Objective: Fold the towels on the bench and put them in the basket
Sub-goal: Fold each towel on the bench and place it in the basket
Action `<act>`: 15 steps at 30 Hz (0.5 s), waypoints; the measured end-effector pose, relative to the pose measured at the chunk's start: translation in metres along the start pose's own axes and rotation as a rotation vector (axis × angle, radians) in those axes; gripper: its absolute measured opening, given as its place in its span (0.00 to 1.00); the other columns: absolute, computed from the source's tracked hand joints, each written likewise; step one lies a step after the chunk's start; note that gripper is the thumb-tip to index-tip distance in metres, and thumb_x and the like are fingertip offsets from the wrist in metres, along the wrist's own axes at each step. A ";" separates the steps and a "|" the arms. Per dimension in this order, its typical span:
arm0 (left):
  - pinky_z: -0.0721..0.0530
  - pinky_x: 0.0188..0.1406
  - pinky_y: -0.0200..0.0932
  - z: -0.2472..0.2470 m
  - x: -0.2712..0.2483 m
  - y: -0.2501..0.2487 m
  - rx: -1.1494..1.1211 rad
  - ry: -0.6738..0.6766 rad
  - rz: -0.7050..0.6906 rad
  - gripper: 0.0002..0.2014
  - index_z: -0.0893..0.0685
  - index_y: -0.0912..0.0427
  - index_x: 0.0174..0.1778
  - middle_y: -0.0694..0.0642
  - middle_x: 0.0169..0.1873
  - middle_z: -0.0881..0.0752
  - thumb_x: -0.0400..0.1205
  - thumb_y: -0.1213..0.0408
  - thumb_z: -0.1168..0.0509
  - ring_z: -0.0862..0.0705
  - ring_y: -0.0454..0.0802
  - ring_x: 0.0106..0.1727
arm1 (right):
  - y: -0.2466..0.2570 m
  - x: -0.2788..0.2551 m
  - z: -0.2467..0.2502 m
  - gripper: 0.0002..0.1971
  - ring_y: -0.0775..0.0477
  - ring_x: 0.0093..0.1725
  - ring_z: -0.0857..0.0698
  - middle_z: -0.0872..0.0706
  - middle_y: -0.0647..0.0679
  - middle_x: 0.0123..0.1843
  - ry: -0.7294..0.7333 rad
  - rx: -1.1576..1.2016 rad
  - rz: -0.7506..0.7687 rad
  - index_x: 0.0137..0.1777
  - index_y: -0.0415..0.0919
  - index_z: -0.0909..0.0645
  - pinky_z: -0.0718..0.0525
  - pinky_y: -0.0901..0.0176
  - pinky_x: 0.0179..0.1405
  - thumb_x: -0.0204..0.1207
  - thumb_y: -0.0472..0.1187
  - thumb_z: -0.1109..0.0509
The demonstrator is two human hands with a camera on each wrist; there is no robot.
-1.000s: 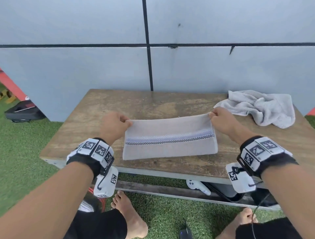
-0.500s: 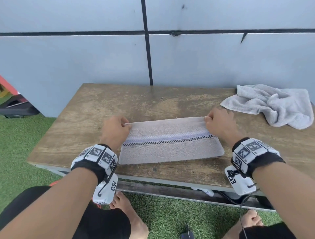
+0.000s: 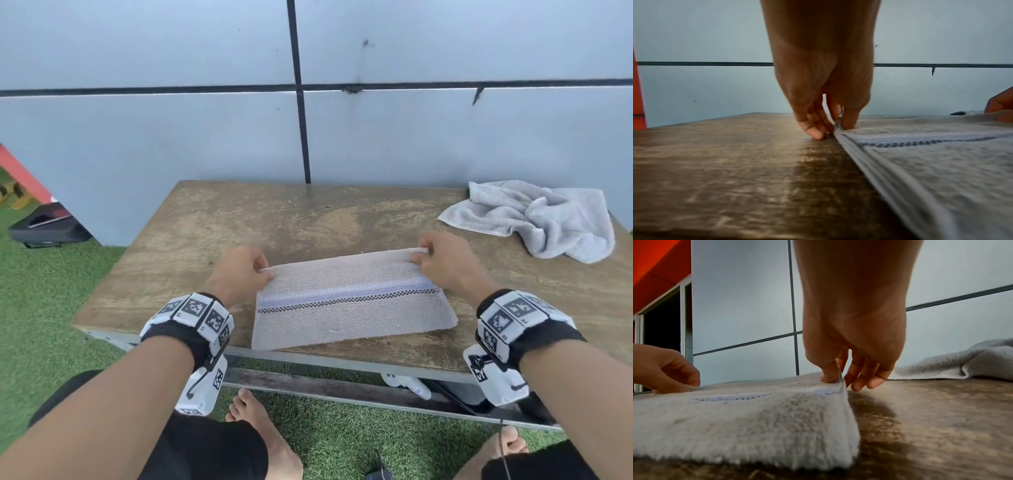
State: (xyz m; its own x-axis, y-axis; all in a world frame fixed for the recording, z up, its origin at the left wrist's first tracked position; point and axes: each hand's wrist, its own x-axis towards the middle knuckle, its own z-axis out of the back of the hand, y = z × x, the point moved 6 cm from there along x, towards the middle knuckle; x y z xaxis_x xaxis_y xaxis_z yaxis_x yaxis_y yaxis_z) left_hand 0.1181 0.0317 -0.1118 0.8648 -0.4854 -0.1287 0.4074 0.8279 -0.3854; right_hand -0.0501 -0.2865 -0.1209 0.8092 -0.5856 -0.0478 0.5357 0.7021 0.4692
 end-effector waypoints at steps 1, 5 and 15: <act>0.22 0.34 0.38 0.002 -0.004 -0.001 -0.002 0.020 -0.037 0.04 0.12 0.56 0.43 0.49 0.38 0.13 0.81 0.60 0.27 0.16 0.46 0.41 | 0.002 -0.003 0.004 0.12 0.50 0.35 0.21 0.18 0.48 0.37 0.001 0.013 0.004 0.37 0.47 0.26 0.29 0.56 0.29 0.80 0.41 0.27; 0.25 0.33 0.34 0.027 -0.016 -0.009 -0.053 -0.018 -0.112 0.02 0.12 0.56 0.44 0.50 0.39 0.13 0.81 0.63 0.27 0.16 0.45 0.41 | 0.014 -0.010 0.030 0.08 0.45 0.35 0.19 0.15 0.45 0.36 -0.011 0.067 0.048 0.40 0.42 0.21 0.26 0.57 0.29 0.79 0.39 0.27; 0.15 0.46 0.42 0.122 -0.049 -0.046 -0.290 -0.560 -0.462 0.06 0.10 0.57 0.53 0.48 0.43 0.19 0.81 0.65 0.26 0.19 0.46 0.41 | 0.038 -0.045 0.127 0.08 0.56 0.39 0.17 0.16 0.50 0.40 -0.471 0.448 0.246 0.48 0.42 0.19 0.23 0.80 0.39 0.76 0.38 0.21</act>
State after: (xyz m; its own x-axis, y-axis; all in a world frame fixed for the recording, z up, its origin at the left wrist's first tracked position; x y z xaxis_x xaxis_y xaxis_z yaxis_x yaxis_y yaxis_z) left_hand 0.0924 0.0515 0.0237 0.6767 -0.4850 0.5539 0.7362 0.4320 -0.5210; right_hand -0.0971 -0.2849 0.0115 0.6495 -0.6151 0.4471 0.1167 0.6616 0.7407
